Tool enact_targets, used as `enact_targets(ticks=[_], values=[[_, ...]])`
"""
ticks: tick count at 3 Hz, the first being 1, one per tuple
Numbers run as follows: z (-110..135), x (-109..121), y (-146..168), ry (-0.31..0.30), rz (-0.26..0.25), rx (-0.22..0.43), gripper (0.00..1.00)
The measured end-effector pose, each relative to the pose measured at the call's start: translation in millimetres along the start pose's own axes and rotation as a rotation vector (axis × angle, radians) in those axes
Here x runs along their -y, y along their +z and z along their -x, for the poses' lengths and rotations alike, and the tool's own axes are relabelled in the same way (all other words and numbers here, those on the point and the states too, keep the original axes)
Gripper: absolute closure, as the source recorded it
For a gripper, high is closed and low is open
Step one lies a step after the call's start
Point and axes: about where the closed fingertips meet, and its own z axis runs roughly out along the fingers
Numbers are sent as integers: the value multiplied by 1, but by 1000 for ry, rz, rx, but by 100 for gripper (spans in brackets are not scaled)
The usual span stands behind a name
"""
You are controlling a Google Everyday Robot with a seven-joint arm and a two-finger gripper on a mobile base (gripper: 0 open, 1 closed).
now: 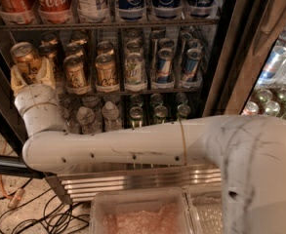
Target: Pick orange can from middle shelf of fridge
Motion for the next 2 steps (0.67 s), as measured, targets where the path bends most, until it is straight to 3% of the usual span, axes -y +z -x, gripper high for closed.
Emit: enact_targets(ticks=[1,2], values=[[14,4,-28,-39,46,-40,100],[18,17,-57,-90,59,-101,100]])
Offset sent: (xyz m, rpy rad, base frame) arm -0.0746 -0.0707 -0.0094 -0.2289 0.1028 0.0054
